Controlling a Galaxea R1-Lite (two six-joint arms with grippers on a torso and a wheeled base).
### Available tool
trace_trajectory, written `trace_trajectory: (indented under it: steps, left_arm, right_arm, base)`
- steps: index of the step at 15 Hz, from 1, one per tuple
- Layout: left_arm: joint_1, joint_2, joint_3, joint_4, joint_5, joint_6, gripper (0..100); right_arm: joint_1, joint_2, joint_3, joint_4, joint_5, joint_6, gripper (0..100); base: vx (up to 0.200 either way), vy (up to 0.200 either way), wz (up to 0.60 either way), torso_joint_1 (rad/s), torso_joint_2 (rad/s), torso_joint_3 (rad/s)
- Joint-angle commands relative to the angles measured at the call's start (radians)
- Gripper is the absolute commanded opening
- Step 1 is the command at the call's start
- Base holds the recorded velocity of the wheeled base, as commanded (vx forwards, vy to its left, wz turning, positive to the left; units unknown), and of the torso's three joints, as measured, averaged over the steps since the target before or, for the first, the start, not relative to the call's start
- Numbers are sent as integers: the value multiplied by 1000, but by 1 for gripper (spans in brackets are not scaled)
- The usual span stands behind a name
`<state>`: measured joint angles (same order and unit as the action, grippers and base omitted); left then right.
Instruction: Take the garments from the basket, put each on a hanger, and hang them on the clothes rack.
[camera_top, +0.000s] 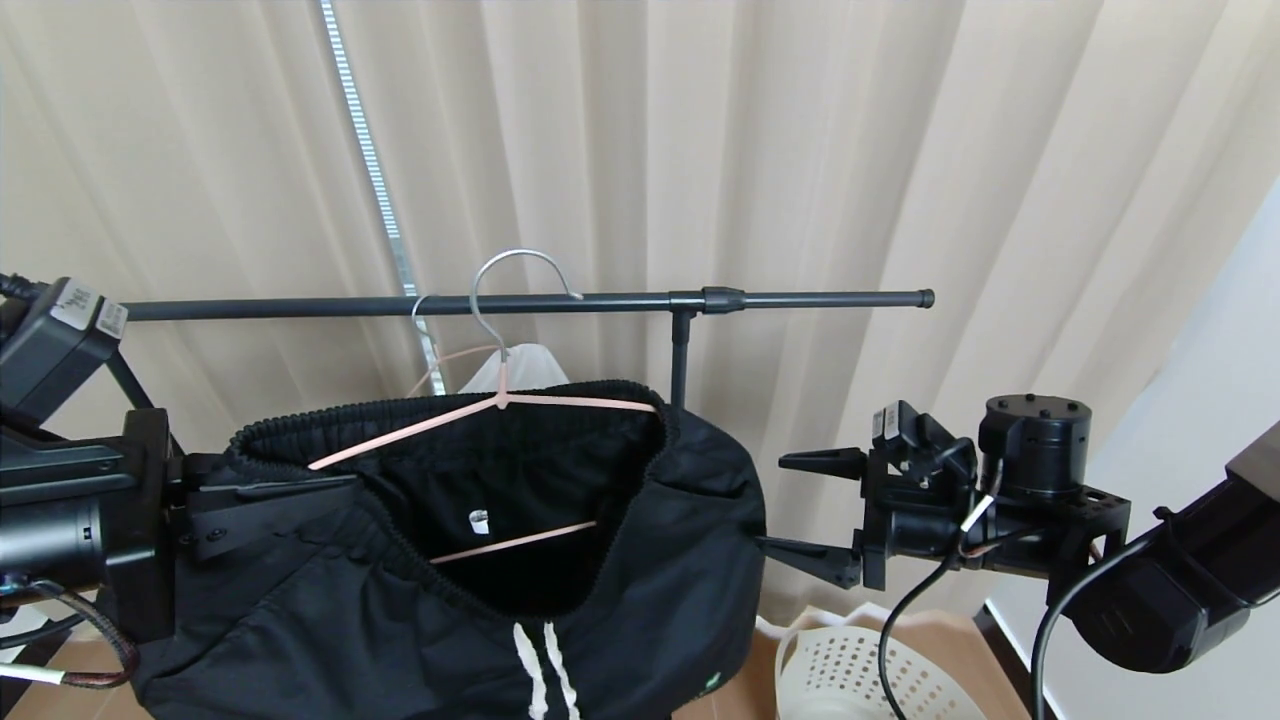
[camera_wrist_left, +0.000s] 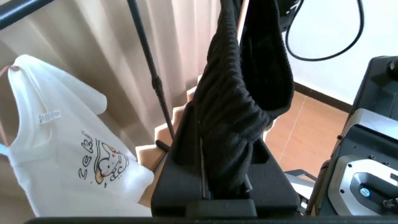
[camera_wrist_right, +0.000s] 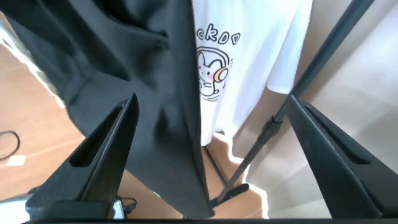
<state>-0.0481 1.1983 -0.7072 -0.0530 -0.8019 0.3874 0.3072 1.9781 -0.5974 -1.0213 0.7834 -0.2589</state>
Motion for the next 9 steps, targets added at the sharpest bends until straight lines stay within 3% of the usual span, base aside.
trace_trajectory:
  steps: [1,3,6,9]
  left_arm:
    - [50,4,11,-1,0,-1,0]
    - [68,9,11,-1,1,-32,0]
    - [74,43,0,-24,7,-82,0]
    - [73,89,-1,-76,70,-121,0]
  right_arm:
    - [21,-19,-8,0,-21,29,100]
    - [47,-22,-19,0,-81,66,100]
    - [50,-22,-24,0,-90,73,100]
    - [50,-22,-24,-2,-92,73,100]
  base:
    - [0,0,0,0,0,0]
    - [0,0,0,0,0,0]
    - [0,0,0,0,0,0]
    - [0,0,0,0,0,0]
